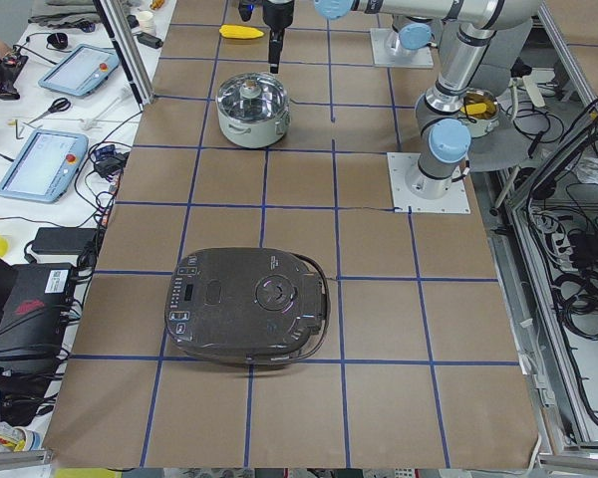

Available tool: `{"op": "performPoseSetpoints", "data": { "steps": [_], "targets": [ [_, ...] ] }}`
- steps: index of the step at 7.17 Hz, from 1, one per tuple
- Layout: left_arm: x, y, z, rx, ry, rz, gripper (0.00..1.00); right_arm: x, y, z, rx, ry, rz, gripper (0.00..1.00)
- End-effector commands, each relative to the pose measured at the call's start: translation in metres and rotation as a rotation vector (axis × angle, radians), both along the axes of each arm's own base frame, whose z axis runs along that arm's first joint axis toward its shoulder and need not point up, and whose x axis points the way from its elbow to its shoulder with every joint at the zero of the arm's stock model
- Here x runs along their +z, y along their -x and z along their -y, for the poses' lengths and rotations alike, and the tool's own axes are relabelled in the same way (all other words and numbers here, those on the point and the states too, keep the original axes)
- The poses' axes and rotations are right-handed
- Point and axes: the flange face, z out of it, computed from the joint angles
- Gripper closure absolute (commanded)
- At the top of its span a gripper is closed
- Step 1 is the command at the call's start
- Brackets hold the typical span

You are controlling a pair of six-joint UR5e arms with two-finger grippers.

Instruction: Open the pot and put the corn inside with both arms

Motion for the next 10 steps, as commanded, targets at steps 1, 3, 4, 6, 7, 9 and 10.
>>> {"op": "performPoseSetpoints", "data": {
  "steps": [1,3,4,6,7,9,10],
  "targets": [
    [0.0,0.001,0.0,0.0,0.0,-0.009,0.0,-0.001,0.0,0.0,0.0,-0.004,-0.002,0.0],
    [-0.001,-0.001,0.004,0.053,-0.001,-0.008,0.0,0.0,0.001,-0.001,-0.001,-0.003,-0.002,0.0],
    [0.005,0.003,0.012,0.111,0.01,-0.007,0.0,-0.001,0.0,0.0,-0.001,-0.006,-0.002,0.0],
    [-0.005,0.015,0.037,0.134,-0.007,-0.024,0.02,-0.001,0.001,0.001,-0.003,-0.006,-0.002,0.0],
    [-0.025,0.046,0.055,0.159,0.023,-0.084,0.02,0.001,0.002,0.002,-0.004,0.0,-0.007,0.0],
    [-0.085,0.099,0.089,0.203,0.026,-0.108,0.01,-0.013,0.008,0.005,-0.024,-0.045,-0.004,0.0],
    [-0.106,0.114,0.098,0.2,0.019,-0.099,0.01,-0.022,0.023,0.014,-0.044,-0.064,-0.002,0.0]
  ]
}}
